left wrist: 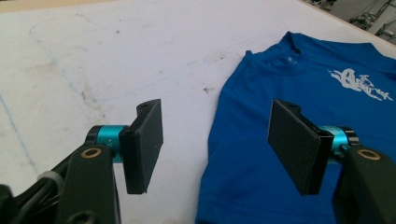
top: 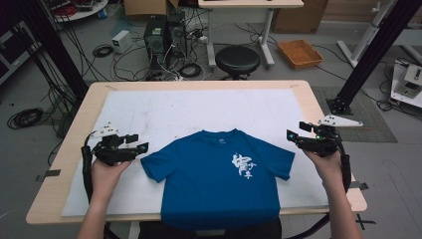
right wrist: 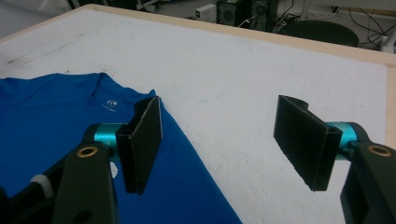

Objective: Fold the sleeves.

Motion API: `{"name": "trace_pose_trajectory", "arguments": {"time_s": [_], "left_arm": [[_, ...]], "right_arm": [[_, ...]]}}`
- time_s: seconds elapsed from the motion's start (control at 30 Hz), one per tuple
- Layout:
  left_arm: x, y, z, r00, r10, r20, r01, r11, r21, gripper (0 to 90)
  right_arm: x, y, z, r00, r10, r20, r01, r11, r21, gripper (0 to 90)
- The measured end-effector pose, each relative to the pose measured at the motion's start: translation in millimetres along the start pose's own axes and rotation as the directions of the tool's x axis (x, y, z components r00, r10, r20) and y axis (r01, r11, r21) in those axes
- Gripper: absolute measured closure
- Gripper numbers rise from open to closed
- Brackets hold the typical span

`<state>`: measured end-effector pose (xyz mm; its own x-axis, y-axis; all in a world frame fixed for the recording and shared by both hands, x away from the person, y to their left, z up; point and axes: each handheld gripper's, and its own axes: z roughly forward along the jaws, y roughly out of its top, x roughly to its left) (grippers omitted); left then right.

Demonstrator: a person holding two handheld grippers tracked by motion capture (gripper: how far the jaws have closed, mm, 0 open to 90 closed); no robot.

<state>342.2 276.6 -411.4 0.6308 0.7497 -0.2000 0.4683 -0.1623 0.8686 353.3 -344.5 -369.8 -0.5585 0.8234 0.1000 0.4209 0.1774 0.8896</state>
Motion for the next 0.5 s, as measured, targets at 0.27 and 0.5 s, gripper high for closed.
{"name": "trace_pose_trajectory", "arguments": {"time_s": [0.27,0.5], "left_arm": [[4.2,-14.2,3.9,0.9997,-0.026,0.001,0.026,0.9977,0.063,44.6],[3.7,-24.8,13.5,0.9978,-0.067,0.003,0.065,0.9858,0.155,53.4]], "right_arm": [[-1.3,-0.3,1.6,1.0000,0.000,0.007,0.000,1.000,0.004,32.3],[-1.9,-0.7,0.1,0.9999,0.005,0.009,-0.005,1.000,-0.001,32.3]]}}
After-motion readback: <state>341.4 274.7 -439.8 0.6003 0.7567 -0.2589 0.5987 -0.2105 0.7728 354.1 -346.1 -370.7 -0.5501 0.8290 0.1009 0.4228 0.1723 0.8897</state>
